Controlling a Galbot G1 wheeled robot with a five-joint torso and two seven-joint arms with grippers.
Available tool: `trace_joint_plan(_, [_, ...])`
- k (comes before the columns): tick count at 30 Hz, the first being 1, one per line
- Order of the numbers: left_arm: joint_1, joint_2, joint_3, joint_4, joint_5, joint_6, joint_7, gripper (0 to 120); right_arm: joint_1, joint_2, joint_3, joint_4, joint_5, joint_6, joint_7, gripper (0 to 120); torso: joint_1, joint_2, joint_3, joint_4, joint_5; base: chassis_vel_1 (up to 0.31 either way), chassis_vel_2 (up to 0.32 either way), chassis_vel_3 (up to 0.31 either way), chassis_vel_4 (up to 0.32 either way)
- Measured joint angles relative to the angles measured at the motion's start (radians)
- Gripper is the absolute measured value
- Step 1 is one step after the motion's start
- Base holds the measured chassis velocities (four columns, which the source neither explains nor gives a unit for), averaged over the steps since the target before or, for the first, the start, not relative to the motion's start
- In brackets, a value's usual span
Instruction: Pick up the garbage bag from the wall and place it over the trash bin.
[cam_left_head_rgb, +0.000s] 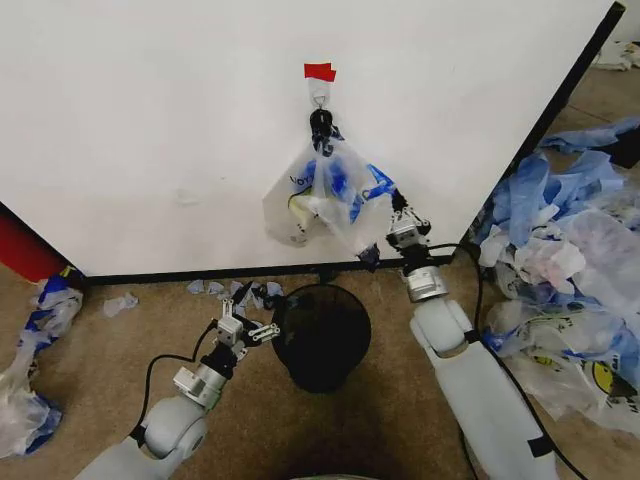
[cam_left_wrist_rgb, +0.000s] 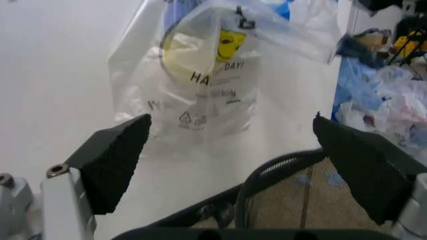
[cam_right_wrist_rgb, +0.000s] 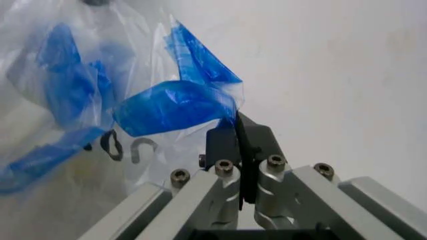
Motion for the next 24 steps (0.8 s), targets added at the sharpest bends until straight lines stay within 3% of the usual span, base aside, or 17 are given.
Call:
trace_joint_plan(8, [0.002,0.007,-0.008,-0.048,-0.008,0.000,-0.002,94,-0.011,0.015,-0.006,0.006,0.245,0.018,-0.017,0,0.000,0.000,0.000,0.0000,-0.0001,0.000,0.000,0.000,0.000])
trace_joint_plan(17, [-0.099,0.048,-0.003,-0.143,0.002,0.010,0.005,94,-0.001,0.035,-0.003,-0.001,0.336,0.024,-0.018,0,0.000,0.000,0.000,0.0000,0.0000,0.000,0.000,0.000,0.000])
trace_joint_plan(24, [-0.256,0.174,0.070,-0.217,0.051,0.163,-0.028,95,0.014,0.067,-0.008,-0.011,0.325,0.004,-0.016,0,0.000,0.000,0.000,0.0003,0.0000,0.000,0.000,0.000,0.000])
